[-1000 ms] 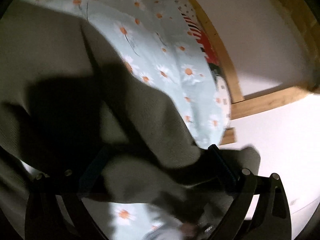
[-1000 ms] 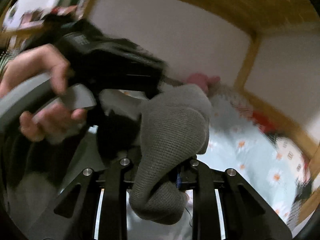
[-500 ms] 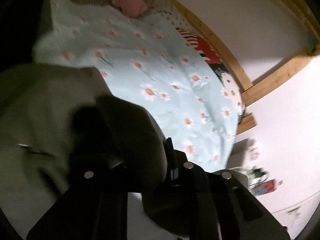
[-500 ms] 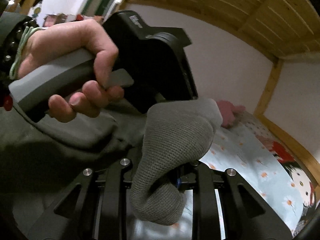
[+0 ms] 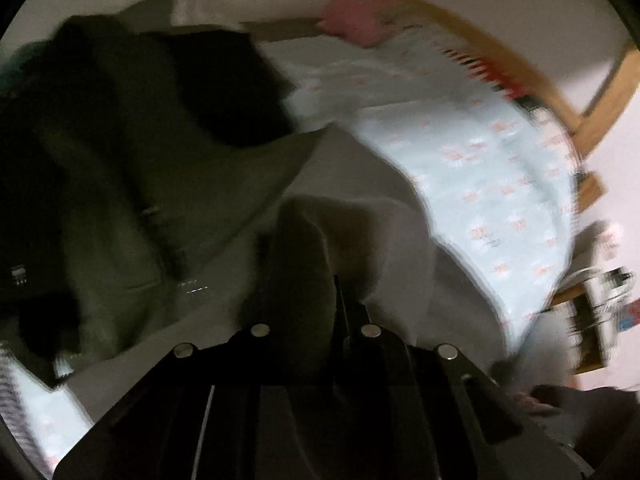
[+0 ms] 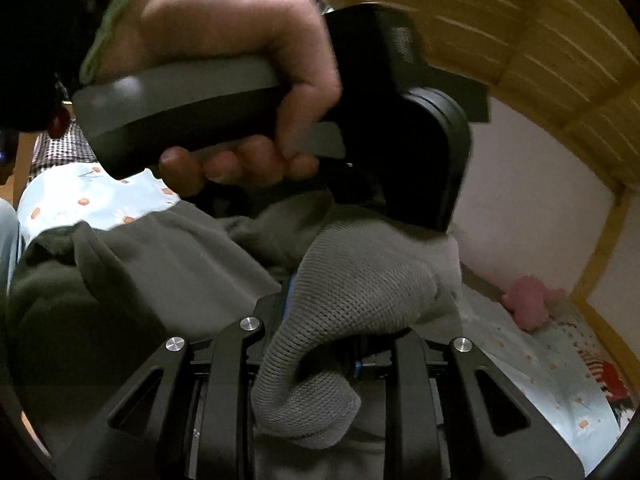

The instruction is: Fold large clothes

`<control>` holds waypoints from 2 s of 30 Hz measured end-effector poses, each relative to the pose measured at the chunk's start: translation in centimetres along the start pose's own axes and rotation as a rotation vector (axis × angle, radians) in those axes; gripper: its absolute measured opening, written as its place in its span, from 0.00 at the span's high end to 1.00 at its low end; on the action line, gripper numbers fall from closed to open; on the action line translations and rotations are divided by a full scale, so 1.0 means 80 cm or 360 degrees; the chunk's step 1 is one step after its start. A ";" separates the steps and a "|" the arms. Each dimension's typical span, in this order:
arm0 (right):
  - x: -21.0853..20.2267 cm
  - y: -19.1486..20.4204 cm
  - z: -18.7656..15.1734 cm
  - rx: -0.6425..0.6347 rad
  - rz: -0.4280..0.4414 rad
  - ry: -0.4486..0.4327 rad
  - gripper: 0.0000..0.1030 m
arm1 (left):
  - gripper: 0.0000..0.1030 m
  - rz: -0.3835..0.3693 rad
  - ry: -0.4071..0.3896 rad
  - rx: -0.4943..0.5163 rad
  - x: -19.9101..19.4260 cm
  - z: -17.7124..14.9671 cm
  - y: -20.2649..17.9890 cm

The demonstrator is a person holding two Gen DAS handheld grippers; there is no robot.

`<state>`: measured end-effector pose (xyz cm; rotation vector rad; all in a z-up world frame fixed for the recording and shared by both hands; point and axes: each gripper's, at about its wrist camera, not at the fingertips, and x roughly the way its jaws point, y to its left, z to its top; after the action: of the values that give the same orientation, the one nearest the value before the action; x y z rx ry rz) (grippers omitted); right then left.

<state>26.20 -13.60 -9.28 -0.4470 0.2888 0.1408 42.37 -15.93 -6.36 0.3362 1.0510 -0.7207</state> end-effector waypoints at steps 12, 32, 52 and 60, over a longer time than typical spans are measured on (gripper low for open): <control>0.116 0.192 0.034 -0.0018 0.0058 0.0427 0.76 | 0.12 0.0627 -0.0498 -0.0256 -0.128 -0.076 0.135; -0.030 0.114 0.023 0.0346 0.0528 -0.0001 0.03 | 0.08 0.0149 -0.0605 -0.0703 -0.059 -0.129 0.130; 0.141 -0.210 -0.161 0.2150 0.0586 0.0518 0.79 | 0.08 0.0474 -0.0466 -0.0952 0.032 -0.255 0.128; 0.064 -0.257 -0.200 0.2381 0.0344 0.0037 0.86 | 0.08 0.0550 -0.0610 -0.1177 0.006 -0.272 0.147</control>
<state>31.21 -38.72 -16.29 1.0687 0.3860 0.0969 36.04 4.96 -18.02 -0.2521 0.7962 -0.0494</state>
